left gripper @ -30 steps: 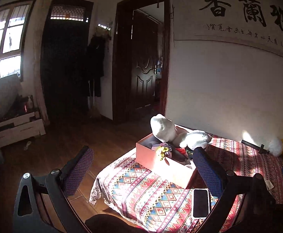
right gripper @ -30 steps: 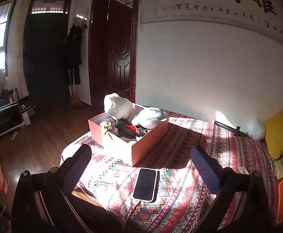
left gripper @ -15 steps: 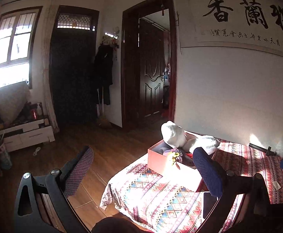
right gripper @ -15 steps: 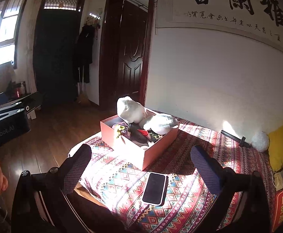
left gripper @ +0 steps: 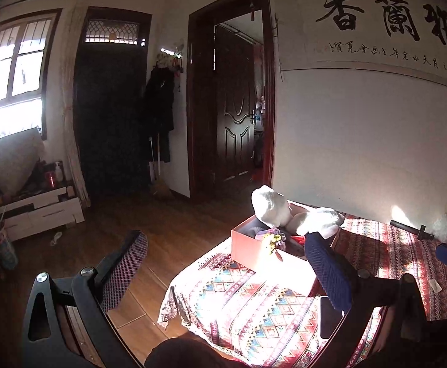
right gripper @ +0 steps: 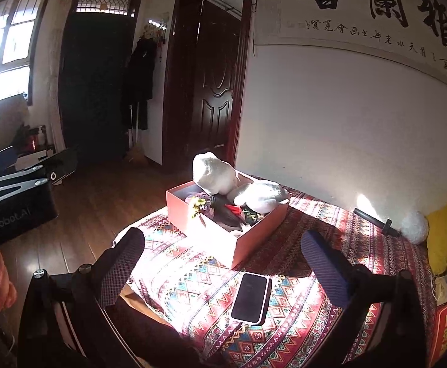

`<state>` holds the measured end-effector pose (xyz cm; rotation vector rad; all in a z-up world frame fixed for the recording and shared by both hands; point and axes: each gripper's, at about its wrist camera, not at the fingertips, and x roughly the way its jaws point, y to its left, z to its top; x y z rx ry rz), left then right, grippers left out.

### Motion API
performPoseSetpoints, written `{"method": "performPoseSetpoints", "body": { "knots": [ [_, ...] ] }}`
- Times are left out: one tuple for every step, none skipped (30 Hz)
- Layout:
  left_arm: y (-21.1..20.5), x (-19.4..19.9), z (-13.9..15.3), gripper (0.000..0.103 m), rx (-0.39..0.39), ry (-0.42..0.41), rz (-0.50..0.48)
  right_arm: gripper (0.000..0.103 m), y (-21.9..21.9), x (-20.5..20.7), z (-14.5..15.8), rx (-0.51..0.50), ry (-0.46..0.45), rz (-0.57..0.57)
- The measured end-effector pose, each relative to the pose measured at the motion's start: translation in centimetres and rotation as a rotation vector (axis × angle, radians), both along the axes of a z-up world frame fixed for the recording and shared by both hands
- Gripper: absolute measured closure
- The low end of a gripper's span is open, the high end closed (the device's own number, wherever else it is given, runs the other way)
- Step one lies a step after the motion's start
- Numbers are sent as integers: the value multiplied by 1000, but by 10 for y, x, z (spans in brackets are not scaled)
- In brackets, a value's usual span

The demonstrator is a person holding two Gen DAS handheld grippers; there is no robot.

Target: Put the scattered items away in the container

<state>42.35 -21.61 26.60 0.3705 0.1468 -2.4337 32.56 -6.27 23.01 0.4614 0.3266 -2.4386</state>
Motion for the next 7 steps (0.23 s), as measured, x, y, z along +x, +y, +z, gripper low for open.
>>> {"method": "performPoseSetpoints", "body": {
  "knots": [
    [2,0,-1,0,-5,-2,-6,1,0,1,0,1,0,1],
    [3,0,-2,0,-6,2,-7,1,0,1,-1,2,0,1],
    [4,2,-2,0,-4,11,-9,1,-1,1,-1,2,-1,3],
    [6,2,-2,0,-6,16,-12,1,0,2,-2,2,-3,4],
    [8,3,-2,0,-12,20,-15,1,0,2,-2,1,-3,6],
    [9,4,-1,0,-15,25,-17,1,0,3,-2,0,-3,7],
    [11,5,0,0,-14,34,-18,1,1,4,-2,0,-3,7]
  ]
}}
